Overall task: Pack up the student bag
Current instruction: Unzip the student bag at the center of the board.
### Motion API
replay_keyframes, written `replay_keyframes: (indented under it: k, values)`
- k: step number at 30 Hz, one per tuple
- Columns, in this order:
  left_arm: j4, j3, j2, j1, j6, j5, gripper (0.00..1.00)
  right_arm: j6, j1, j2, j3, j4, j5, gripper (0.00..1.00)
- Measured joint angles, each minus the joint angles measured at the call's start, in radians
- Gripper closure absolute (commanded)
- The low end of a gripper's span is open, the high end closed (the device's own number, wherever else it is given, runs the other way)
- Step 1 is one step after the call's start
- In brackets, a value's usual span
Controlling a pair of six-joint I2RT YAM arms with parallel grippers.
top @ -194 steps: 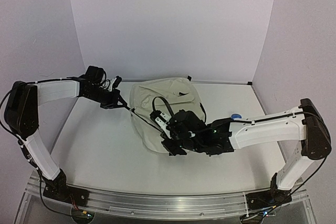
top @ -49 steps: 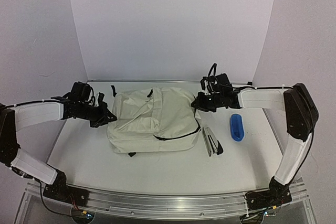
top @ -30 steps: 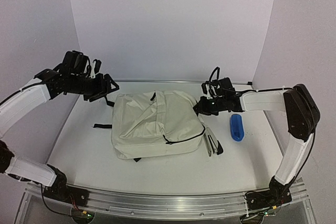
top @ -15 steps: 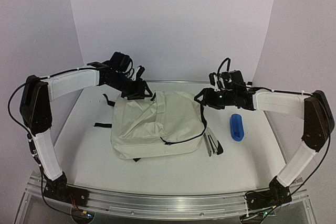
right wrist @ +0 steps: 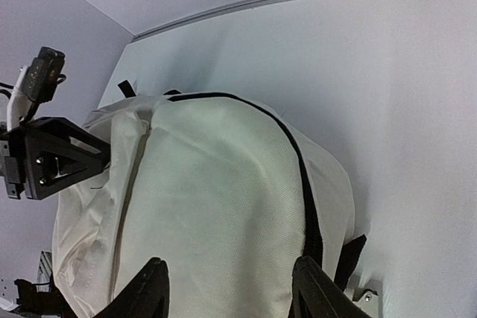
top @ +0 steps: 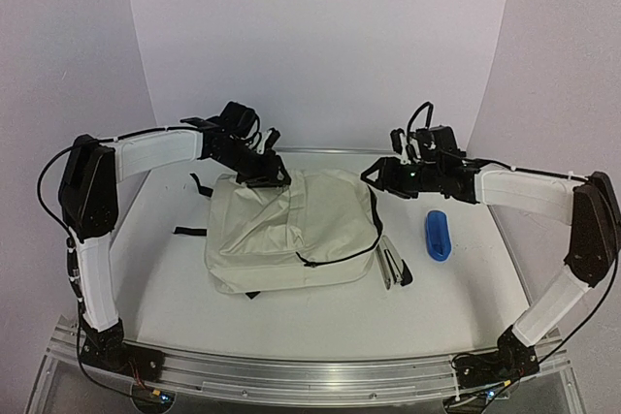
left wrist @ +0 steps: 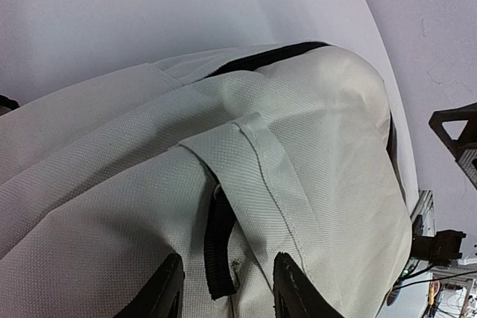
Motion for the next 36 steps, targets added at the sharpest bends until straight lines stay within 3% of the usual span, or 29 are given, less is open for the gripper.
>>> replay_keyframes:
  k: [5,11,17,30,34,36]
  values:
    - [0.0,0.0,0.004,0.0,0.01,-0.011,0.81,0.011,0.015,-0.026,0.0,0.002,-0.009,0.45]
    - [0.0,0.0,0.004,-0.003,0.009,-0.011,0.85,0.03,0.084,-0.024,0.003,0.001,-0.008,0.46]
    - [0.001,0.0,0.004,-0.003,-0.003,-0.001,1.0,0.059,0.153,0.046,0.063,0.03,-0.01,0.5]
    - [0.039,-0.043,-0.009,-0.006,-0.022,0.015,1.0,0.136,0.24,0.283,0.183,0.129,-0.034,0.6]
    - [0.055,-0.066,-0.024,-0.006,-0.04,0.024,1.0,0.151,0.24,0.332,0.229,0.152,-0.035,0.71]
    - [0.063,-0.071,-0.029,-0.006,-0.045,0.027,1.0,0.159,0.24,0.354,0.246,0.161,-0.034,0.82]
